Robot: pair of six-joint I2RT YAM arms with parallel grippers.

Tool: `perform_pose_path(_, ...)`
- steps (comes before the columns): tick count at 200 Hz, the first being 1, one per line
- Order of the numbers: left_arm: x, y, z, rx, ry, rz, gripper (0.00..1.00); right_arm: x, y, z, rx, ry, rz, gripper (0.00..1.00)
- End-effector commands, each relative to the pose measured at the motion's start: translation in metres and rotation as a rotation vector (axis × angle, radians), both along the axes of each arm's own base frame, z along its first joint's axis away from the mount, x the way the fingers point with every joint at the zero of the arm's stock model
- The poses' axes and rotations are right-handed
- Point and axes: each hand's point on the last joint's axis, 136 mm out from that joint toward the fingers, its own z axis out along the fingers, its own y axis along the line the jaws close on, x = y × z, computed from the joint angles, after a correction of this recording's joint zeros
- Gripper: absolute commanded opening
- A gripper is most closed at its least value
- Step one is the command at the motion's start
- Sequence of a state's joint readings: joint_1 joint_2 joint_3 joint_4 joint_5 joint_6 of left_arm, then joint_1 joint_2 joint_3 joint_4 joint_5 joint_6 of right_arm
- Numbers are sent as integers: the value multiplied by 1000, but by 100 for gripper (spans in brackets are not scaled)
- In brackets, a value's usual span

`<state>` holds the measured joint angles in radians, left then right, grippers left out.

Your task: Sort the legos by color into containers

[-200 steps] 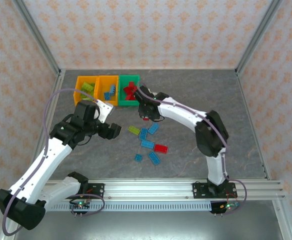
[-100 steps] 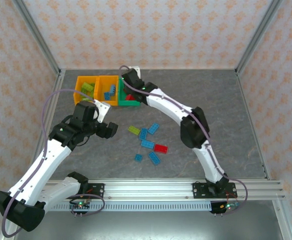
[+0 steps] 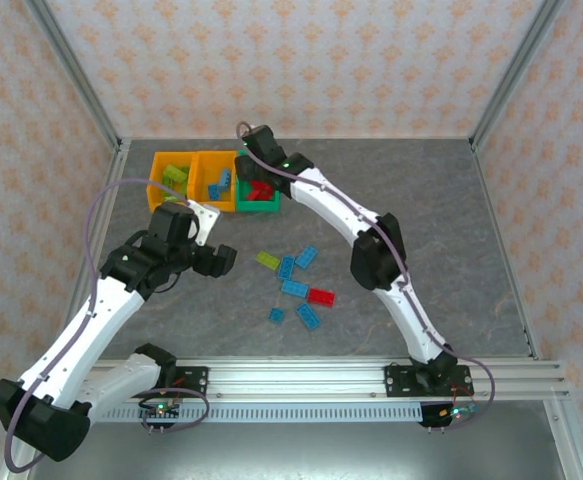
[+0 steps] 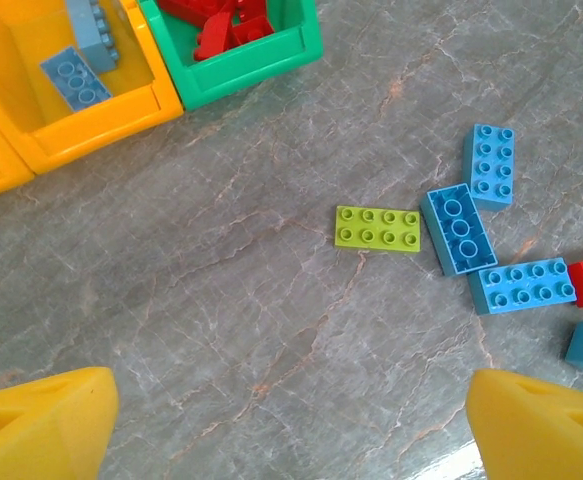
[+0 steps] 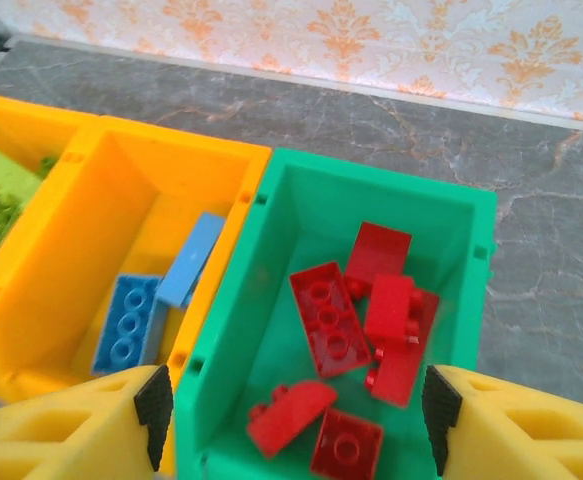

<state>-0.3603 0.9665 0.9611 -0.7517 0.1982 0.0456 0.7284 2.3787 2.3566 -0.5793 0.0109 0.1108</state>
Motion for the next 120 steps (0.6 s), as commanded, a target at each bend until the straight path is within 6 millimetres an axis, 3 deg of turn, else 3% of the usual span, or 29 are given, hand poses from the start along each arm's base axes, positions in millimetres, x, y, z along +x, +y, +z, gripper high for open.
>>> perform_pose_path(1,9,-5,9,-115,25,124,91,-50,-24,75,49,18,68,69)
perform_pose_path(38,20,1,3,-332,93,446,89,-136,-70,91,108,108,156,71)
perform_pose_path(62,18,-8,-16,-454,181,602,87,-189,-107,80,160,167,145,77)
perform_pose_path(91,15,-35,-49,-536,266,733,86,-240,-144,53,252,255,86,83)
perform_pose_path(120,17,-73,-80,-473,343,737,87,-270,-171,38,306,294,25,91)
